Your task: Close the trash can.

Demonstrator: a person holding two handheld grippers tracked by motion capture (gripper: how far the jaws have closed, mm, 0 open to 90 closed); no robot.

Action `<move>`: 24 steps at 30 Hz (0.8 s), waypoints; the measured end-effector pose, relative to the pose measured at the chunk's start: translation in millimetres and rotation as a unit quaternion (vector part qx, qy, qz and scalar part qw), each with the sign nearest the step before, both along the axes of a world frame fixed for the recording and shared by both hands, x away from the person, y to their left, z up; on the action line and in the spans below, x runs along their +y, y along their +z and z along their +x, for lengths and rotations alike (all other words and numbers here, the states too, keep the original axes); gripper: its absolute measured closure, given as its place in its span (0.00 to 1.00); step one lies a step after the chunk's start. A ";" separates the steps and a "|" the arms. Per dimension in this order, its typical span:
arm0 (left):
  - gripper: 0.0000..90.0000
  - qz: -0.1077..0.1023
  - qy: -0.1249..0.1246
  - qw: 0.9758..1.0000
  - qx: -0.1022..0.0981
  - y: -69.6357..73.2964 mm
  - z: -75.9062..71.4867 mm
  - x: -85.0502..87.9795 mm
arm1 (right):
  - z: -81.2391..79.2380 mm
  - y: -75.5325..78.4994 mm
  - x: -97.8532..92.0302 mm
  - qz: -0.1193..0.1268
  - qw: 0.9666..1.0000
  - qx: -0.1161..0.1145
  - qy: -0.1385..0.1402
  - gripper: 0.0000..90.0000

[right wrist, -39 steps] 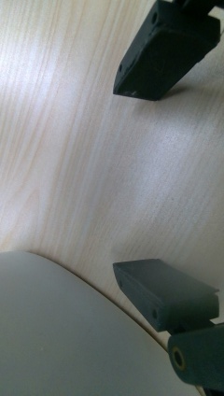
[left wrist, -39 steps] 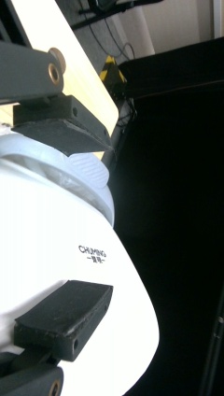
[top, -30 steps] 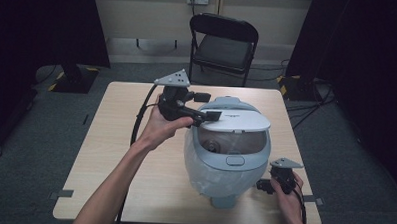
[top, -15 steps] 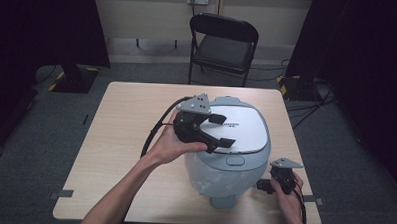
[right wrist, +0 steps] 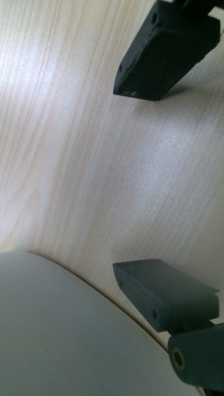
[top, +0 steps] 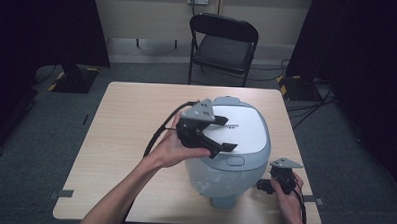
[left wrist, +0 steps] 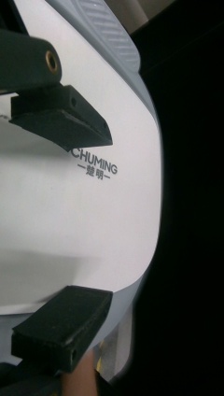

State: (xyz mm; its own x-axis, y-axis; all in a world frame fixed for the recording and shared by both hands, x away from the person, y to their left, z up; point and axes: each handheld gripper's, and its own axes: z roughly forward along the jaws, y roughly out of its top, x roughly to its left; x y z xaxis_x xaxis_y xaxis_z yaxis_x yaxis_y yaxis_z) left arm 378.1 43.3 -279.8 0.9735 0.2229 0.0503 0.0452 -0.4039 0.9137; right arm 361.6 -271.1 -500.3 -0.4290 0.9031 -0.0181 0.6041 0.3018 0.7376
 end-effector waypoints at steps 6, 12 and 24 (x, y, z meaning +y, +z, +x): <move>0.24 -0.003 0.014 1.000 0.006 0.4 2.8 0.6 | 0.0 0.0 0.1 -0.001 1.000 0.000 -0.001 0.13; 0.24 -0.005 0.018 1.000 0.007 1.1 1.5 0.6 | 0.1 0.0 0.1 0.000 1.000 0.000 -0.001 0.13; 0.21 -0.062 0.052 0.996 0.035 2.0 11.0 32.3 | 0.1 0.0 0.0 -0.001 1.000 0.000 0.000 0.13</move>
State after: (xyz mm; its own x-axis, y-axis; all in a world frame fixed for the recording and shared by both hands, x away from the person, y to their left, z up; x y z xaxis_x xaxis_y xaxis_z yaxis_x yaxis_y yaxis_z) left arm 389.1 75.6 -277.8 0.9449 0.3234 -0.0514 0.1468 -0.2781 0.9493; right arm 361.7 -271.1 -500.3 -0.4283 0.9034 -0.0195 0.6040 0.3023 0.7374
